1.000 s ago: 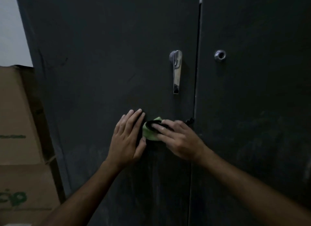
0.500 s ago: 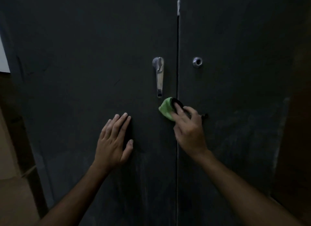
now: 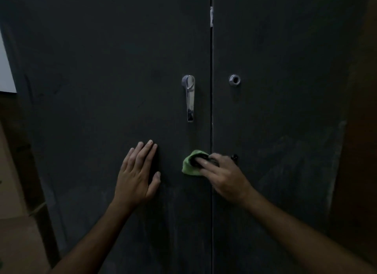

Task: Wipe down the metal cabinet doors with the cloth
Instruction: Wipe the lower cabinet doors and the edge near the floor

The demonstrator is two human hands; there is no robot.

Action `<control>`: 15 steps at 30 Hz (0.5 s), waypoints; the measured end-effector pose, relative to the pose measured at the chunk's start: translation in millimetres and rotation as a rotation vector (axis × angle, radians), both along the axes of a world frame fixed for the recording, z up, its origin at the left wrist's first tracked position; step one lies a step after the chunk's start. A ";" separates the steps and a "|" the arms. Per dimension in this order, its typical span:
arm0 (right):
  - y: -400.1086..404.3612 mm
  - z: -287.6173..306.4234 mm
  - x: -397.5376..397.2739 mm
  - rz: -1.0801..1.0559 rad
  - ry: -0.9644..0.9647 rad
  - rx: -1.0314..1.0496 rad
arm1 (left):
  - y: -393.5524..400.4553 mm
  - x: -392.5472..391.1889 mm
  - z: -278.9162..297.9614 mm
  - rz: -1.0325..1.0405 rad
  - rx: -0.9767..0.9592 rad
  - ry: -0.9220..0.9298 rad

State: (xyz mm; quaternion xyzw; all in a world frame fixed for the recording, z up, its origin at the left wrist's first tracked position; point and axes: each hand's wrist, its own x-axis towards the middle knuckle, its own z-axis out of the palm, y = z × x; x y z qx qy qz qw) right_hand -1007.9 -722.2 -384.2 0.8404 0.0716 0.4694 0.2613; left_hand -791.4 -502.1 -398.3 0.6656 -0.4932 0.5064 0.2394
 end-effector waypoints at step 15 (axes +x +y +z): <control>-52.9 25.6 -35.1 -0.072 -0.288 0.299 | -4.9 -20.0 0.6 0.028 -0.044 0.081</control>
